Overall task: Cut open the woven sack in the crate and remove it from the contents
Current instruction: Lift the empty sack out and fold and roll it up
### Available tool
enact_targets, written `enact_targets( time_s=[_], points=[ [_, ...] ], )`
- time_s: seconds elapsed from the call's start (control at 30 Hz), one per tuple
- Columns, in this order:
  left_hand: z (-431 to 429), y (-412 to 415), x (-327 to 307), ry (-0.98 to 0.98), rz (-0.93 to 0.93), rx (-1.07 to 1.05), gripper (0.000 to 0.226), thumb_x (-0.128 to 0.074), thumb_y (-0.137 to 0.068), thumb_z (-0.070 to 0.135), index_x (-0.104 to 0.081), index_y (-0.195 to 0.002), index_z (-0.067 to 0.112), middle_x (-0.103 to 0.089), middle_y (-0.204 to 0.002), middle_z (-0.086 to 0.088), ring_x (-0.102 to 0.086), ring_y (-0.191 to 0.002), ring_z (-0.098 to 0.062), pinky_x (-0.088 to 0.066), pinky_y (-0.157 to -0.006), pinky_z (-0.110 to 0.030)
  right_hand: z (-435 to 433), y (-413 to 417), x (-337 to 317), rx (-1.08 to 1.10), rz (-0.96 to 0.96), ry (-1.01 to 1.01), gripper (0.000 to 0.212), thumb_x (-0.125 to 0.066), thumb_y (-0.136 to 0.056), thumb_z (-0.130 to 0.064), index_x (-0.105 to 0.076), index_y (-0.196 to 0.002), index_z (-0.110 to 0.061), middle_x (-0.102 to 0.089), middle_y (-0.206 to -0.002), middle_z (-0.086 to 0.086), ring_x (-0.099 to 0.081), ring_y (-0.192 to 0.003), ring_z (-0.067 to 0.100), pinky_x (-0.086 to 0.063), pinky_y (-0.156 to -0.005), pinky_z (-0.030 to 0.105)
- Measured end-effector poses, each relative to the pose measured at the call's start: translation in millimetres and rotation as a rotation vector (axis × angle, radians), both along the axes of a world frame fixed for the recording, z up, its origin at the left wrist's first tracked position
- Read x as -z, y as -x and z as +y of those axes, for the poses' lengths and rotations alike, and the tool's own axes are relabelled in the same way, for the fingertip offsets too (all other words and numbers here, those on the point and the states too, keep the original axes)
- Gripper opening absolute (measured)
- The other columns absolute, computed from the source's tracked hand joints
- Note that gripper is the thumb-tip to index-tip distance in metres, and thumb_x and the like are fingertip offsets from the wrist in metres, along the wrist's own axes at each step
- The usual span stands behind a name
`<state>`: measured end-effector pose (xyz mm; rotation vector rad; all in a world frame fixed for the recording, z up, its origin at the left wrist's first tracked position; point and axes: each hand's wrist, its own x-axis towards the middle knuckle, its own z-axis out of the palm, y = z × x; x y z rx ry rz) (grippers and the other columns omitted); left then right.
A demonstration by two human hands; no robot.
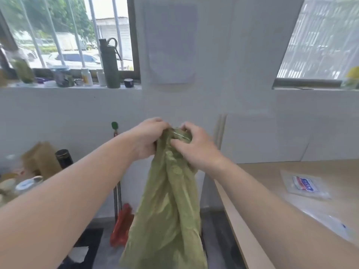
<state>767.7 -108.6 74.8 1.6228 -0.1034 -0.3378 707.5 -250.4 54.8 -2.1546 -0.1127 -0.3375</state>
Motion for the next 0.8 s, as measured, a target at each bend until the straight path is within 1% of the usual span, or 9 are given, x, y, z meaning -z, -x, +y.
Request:
enact_targets(
  time_s=[0.13,0.23,0.33,0.4,0.47,0.57,0.63,0.7,0.8],
  points=[
    [-9,30,-2,0.055,0.043,0.164,0.027,-0.067,-0.096,0.034,-0.067,-0.100,0.007,-0.072,-0.087,-0.014,-0.073,-0.075,-0.024,-0.058,-0.062,-0.031,-31,18,-2,-0.437,0.149,-0.070,0.031,-0.073,-0.093,-0.021,-0.066,-0.123,-0.018,-0.072,-0.113,-0.001,-0.067,-0.107,0.010,-0.052,-0.097,0.025],
    [-1,34,7,0.157,-0.013,0.165,0.046,-0.080,-0.080,0.009,-0.066,-0.124,0.005,-0.075,-0.113,-0.020,-0.075,-0.095,-0.030,-0.064,-0.072,-0.037,-54,19,2,-0.567,0.087,-0.083,0.042,-0.060,-0.096,0.003,-0.065,-0.134,-0.016,-0.069,-0.128,-0.007,-0.061,-0.122,0.001,-0.045,-0.107,0.020],
    [5,37,6,0.228,-0.046,0.171,0.059,-0.065,-0.076,-0.009,-0.065,-0.133,0.005,-0.070,-0.128,-0.023,-0.069,-0.108,-0.036,-0.061,-0.086,-0.040,-69,15,6,-0.385,-0.140,-0.147,0.041,-0.056,-0.091,0.012,-0.074,-0.120,-0.011,-0.075,-0.111,-0.004,-0.070,-0.105,0.006,-0.051,-0.096,0.020],
    [3,40,-2,0.193,-0.073,0.171,0.055,-0.055,-0.080,-0.018,-0.067,-0.129,0.004,-0.072,-0.120,-0.024,-0.071,-0.098,-0.035,-0.063,-0.080,-0.039,-81,9,9,-0.186,-0.314,-0.078,0.034,-0.073,-0.087,-0.006,-0.073,-0.117,-0.020,-0.068,-0.108,-0.006,-0.067,-0.098,0.008,-0.050,-0.090,0.021],
    [2,44,-11,0.176,-0.101,0.178,0.052,-0.044,-0.082,-0.022,-0.072,-0.118,0.004,-0.074,-0.108,-0.023,-0.072,-0.088,-0.033,-0.063,-0.075,-0.038,-94,4,11,-0.058,-0.370,0.070,0.049,-0.080,-0.083,-0.037,-0.064,-0.129,-0.034,-0.057,-0.119,-0.010,-0.055,-0.114,0.006,-0.042,-0.100,0.023],
    [3,48,-21,0.227,-0.115,0.150,0.052,-0.037,-0.079,-0.023,-0.075,-0.089,0.011,-0.072,-0.087,-0.016,-0.070,-0.072,-0.029,-0.061,-0.065,-0.034,-103,0,17,-0.103,-0.285,0.188,0.061,-0.057,-0.086,-0.073,-0.052,-0.139,-0.042,-0.051,-0.142,-0.008,-0.043,-0.137,0.013,-0.033,-0.116,0.043],
    [3,49,-26,0.208,-0.128,0.136,0.052,-0.036,-0.077,-0.023,-0.074,-0.079,0.012,-0.070,-0.081,-0.015,-0.067,-0.067,-0.029,-0.059,-0.062,-0.033,-104,4,19,-0.194,-0.210,0.137,0.051,-0.052,-0.091,-0.072,-0.059,-0.124,-0.034,-0.064,-0.124,-0.006,-0.057,-0.120,0.014,-0.044,-0.105,0.049],
    [6,48,-27,0.156,-0.145,0.107,0.052,-0.036,-0.076,-0.023,-0.074,-0.079,0.012,-0.068,-0.080,-0.016,-0.065,-0.068,-0.031,-0.058,-0.065,-0.034,-102,10,16,-0.211,-0.149,0.011,0.046,-0.057,-0.092,-0.066,-0.056,-0.104,-0.021,-0.065,-0.088,-0.010,-0.061,-0.084,0.009,-0.052,-0.085,0.039],
    [11,48,-30,0.036,-0.191,-0.007,0.051,-0.039,-0.075,-0.021,-0.077,-0.083,0.011,-0.068,-0.083,-0.018,-0.063,-0.077,-0.034,-0.055,-0.072,-0.039,-99,15,9,-0.191,-0.163,-0.030,0.042,-0.069,-0.091,-0.051,-0.044,-0.093,-0.018,-0.053,-0.068,-0.021,-0.048,-0.063,0.000,-0.042,-0.063,0.021]
  ],
)
